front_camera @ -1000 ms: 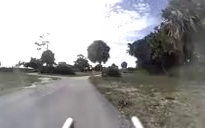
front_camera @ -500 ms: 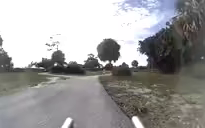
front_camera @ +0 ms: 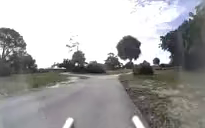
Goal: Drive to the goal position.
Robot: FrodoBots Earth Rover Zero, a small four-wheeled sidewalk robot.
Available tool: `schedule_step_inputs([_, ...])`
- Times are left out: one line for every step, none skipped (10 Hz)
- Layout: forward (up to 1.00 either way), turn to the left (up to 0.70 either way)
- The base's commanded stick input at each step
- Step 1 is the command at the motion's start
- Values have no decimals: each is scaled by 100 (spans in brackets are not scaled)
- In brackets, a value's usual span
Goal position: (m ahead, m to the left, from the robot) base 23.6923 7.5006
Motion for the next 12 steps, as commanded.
schedule_step_inputs([69, 3])
schedule_step_inputs([69, 3])
schedule_step_inputs([69, 3])
schedule_step_inputs([69, 3])
schedule_step_inputs([69, 3])
schedule_step_inputs([69, 3])
schedule_step_inputs([69, 3])
schedule_step_inputs([69, 3])
schedule_step_inputs([69, 3])
schedule_step_inputs([69, 3])
schedule_step_inputs([69, 3])
schedule_step_inputs([69, 3])
